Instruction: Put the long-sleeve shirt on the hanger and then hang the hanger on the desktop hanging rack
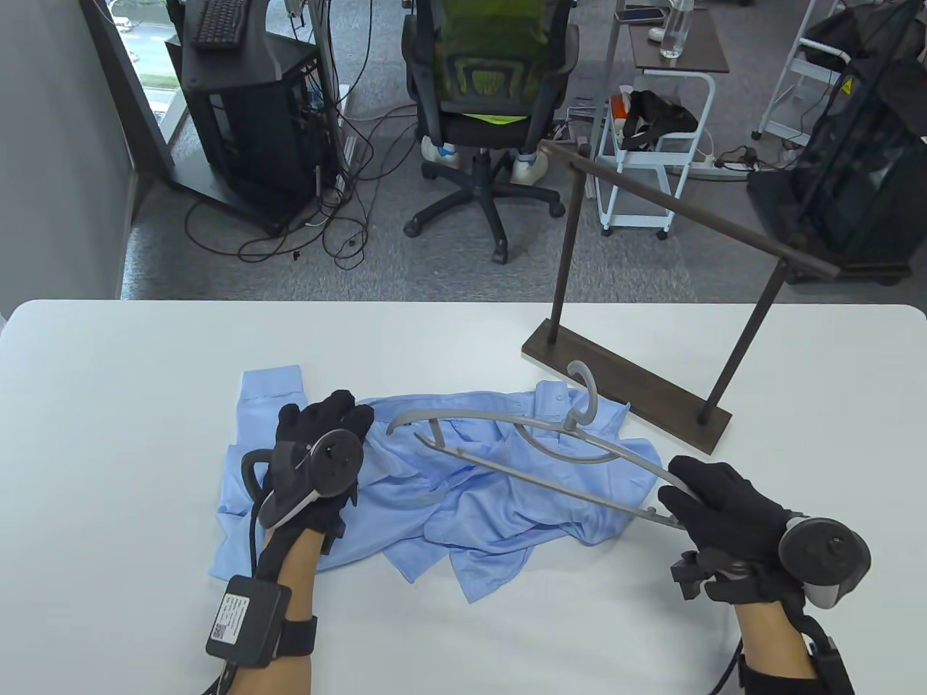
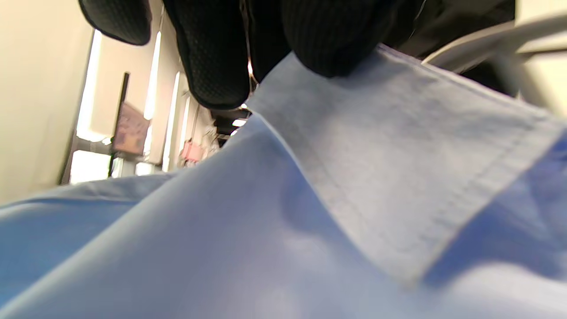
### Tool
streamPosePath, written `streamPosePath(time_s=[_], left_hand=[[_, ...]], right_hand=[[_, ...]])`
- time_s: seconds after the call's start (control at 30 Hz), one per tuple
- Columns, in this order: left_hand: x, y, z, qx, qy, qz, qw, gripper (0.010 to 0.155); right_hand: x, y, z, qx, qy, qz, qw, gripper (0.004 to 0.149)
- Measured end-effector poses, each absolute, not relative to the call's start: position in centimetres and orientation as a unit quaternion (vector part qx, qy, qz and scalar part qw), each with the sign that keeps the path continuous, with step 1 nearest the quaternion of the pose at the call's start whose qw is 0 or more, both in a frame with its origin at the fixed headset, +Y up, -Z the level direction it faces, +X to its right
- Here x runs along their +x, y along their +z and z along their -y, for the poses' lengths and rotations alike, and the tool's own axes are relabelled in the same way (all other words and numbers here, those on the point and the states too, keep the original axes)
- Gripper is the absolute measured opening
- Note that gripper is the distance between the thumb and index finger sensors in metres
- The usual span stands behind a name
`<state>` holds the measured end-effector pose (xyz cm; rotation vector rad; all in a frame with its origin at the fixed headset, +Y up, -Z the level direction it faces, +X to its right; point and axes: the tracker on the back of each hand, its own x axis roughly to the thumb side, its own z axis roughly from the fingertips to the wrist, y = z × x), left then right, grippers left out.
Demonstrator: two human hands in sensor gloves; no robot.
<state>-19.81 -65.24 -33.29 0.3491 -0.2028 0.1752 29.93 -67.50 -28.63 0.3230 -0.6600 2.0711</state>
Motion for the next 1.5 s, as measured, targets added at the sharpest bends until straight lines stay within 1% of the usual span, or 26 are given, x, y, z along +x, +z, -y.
streamPosePath(time_s=[0.1, 0.27, 0.4, 0.47, 0.63, 0.77, 0.83, 0.93, 0.97, 1.03, 1.07, 1.13, 1.2, 1.23, 1.3, 1.33, 1.37, 1.4, 1.47, 1.5], left_hand=[[-19.3, -30.0, 64.8, 0.211, 0.095, 0.115, 0.966, 0.044], [-18.7, -26.9, 65.7, 0.22, 0.118, 0.143, 0.958, 0.043], [-18.2, -26.4, 66.7, 0.217, 0.159, 0.16, 0.95, 0.043], [-17.5, -26.3, 67.0, 0.207, 0.158, 0.177, 0.949, 0.042], [-16.0, -25.7, 66.8, 0.223, 0.153, 0.2, 0.942, 0.042], [-16.0, -25.3, 66.5, 0.235, 0.184, 0.207, 0.932, 0.042], [-16.3, -25.1, 66.3, 0.244, 0.209, 0.211, 0.923, 0.046], [-16.7, -25.0, 66.1, 0.226, 0.278, 0.228, 0.905, 0.059], [-16.8, -25.1, 66.1, 0.223, 0.296, 0.227, 0.901, 0.062], [-17.4, -25.2, 66.1, 0.228, 0.297, 0.223, 0.9, 0.068], [-17.8, -25.2, 66.1, 0.229, 0.301, 0.219, 0.899, 0.069], [-18.6, -25.0, 66.0, 0.258, 0.308, 0.19, 0.896, 0.068], [-19.6, -24.8, 65.7, 0.306, 0.27, 0.134, 0.903, 0.068], [-20.0, -24.8, 65.7, 0.307, 0.254, 0.117, 0.91, 0.071], [-20.7, -25.4, 66.2, 0.276, 0.238, 0.099, 0.926, 0.076], [-20.9, -25.8, 66.5, 0.249, 0.242, 0.099, 0.932, 0.079], [-21.0, -26.2, 66.8, 0.216, 0.252, 0.107, 0.937, 0.079], [-21.0, -26.7, 67.1, 0.168, 0.258, 0.128, 0.943, 0.076], [-20.7, -27.1, 67.5, 0.139, 0.273, 0.142, 0.941, 0.069], [-20.5, -27.2, 67.6, 0.136, 0.261, 0.15, 0.944, 0.067]], right_hand=[[29.6, -28.5, 67.3, 0.15, 0.834, 0.268, 0.459, 0.047], [28.3, -28.5, 67.3, 0.186, 0.836, 0.251, 0.451, 0.047], [26.5, -28.7, 68.0, 0.202, 0.843, 0.237, 0.438, 0.047], [25.2, -28.9, 68.7, 0.209, 0.845, 0.23, 0.436, 0.047], [21.6, -29.0, 70.2, 0.217, 0.846, 0.215, 0.437, 0.047], [19.1, -29.2, 71.2, 0.219, 0.84, 0.21, 0.45, 0.047], [17.9, -29.3, 71.8, 0.216, 0.837, 0.206, 0.458, 0.046], [16.6, -29.5, 72.5, 0.214, 0.838, 0.201, 0.459, 0.046], [16.2, -29.6, 72.8, 0.216, 0.84, 0.198, 0.457, 0.046], [15.9, -29.7, 73.0, 0.219, 0.839, 0.2, 0.456, 0.046], [15.8, -29.7, 73.0, 0.223, 0.839, 0.203, 0.454, 0.046], [15.8, -29.6, 72.9, 0.231, 0.837, 0.215, 0.447, 0.046], [15.9, -29.4, 72.6, 0.24, 0.837, 0.231, 0.434, 0.046], [15.9, -29.3, 72.5, 0.245, 0.837, 0.236, 0.429, 0.046], [15.7, -29.0, 72.4, 0.256, 0.835, 0.243, 0.423, 0.046], [15.6, -28.9, 72.3, 0.261, 0.834, 0.246, 0.419, 0.046], [15.5, -28.8, 72.2, 0.265, 0.834, 0.25, 0.416, 0.045], [15.4, -28.6, 72.2, 0.268, 0.834, 0.254, 0.41, 0.046], [15.1, -28.5, 72.1, 0.273, 0.838, 0.257, 0.398, 0.045], [15.1, -28.4, 72.2, 0.274, 0.843, 0.259, 0.384, 0.046]])
